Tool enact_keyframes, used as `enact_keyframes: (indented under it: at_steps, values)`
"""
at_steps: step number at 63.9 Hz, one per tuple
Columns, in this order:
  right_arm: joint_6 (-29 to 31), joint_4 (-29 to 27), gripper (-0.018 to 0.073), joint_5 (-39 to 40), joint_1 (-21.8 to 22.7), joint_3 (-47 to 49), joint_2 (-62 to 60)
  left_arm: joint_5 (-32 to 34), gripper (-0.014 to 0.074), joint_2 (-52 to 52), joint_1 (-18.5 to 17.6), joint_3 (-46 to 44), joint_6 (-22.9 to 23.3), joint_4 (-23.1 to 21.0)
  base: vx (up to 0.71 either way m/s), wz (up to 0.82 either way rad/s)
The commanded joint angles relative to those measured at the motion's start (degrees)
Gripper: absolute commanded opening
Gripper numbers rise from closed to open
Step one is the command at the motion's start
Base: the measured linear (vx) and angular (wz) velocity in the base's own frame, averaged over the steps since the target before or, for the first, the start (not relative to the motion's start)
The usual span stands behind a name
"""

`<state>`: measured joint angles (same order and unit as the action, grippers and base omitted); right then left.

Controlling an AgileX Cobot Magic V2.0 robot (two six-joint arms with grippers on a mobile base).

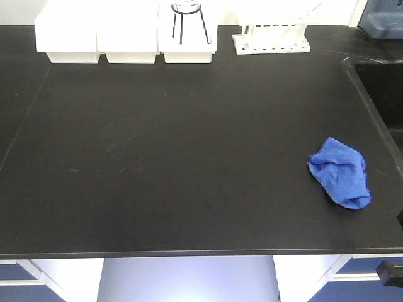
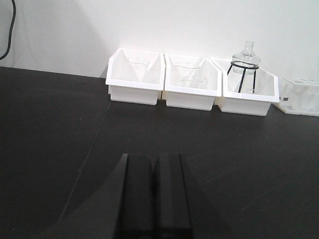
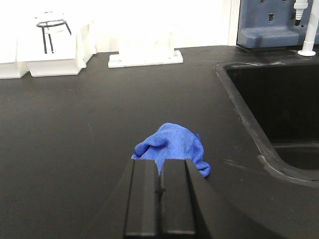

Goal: Wipe right workspace with blue cloth
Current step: 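Lower the right gripper onto the blue cloth near the sink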

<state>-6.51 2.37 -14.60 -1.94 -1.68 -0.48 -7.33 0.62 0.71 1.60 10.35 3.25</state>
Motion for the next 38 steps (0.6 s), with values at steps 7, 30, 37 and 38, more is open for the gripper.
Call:
enact_keyframes:
  at_steps: [7,30,37,38]
  values:
    - [0.2,0.4,-0.0007,4.8,-0.1,-1.1,-0.8,4.5,-0.0006,0.9,-0.3,1.8,0.5,-0.4,0.00,0.00]
    - [0.2,0.4,-0.0007,4.8,-0.1,-1.1,-0.8,4.5,-0.0006,0.9,-0.3,1.8,0.5,-0.4,0.00,0.00]
    - [0.2,0.4,-0.0007,4.8,-0.1,-1.1,-0.8,4.5,-0.0006,0.9,-0.3,1.8,0.5,-0.4,0.00,0.00]
    - [0.2,0.4,-0.0007,4.8,-0.1,-1.1,-0.8,4.5,-0.0006,0.9,-0.3,1.8,0.5,-0.4,0.00,0.00]
